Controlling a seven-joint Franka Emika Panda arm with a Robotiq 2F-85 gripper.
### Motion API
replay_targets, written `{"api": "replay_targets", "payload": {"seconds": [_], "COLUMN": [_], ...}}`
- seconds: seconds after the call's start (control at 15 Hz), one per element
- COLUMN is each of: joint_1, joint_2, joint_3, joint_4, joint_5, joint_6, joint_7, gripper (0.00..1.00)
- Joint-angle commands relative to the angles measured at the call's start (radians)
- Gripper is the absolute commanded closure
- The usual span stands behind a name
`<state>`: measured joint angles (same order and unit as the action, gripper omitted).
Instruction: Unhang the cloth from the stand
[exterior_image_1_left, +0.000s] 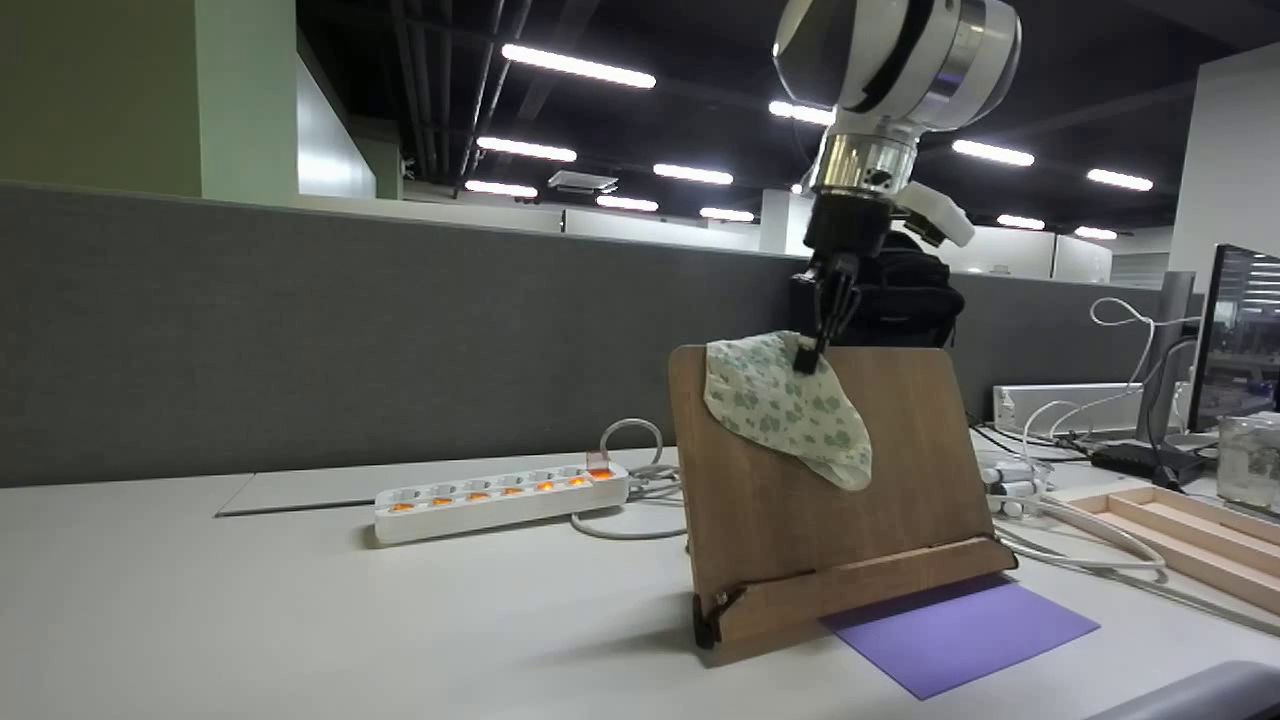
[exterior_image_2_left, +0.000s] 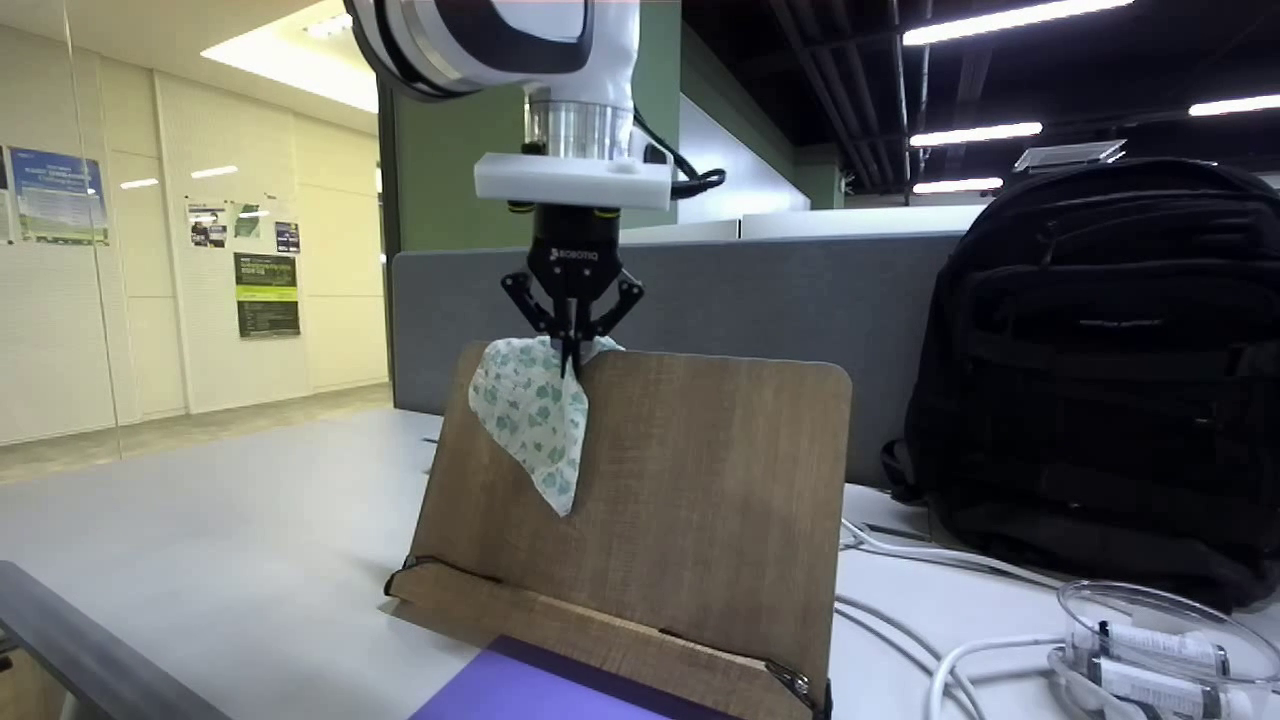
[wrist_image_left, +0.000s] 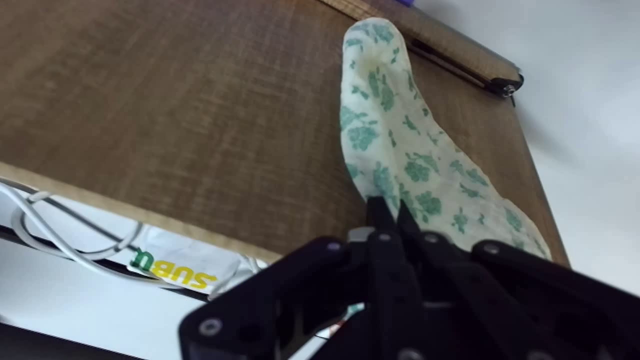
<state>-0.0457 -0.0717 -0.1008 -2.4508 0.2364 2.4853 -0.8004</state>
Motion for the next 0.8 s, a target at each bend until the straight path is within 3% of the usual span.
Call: {"api": "replay_targets", "payload": {"seconds": [0.0, 0.4, 0.73], "joint_1": [0.044, 0.125, 0.140], "joint_2": [0.027, 0.170, 0.349], "joint_3": [0.044, 0.147, 0.243], "joint_4": [0.114, 0.350, 0.501], "joint_5": [-0.018, 0.031, 0.055], "joint_6": [-0.095, -0.252, -0.359], "joint_7": [-0.003, -0.042, -0.081], "gripper": [0.99, 0.99, 0.99]}}
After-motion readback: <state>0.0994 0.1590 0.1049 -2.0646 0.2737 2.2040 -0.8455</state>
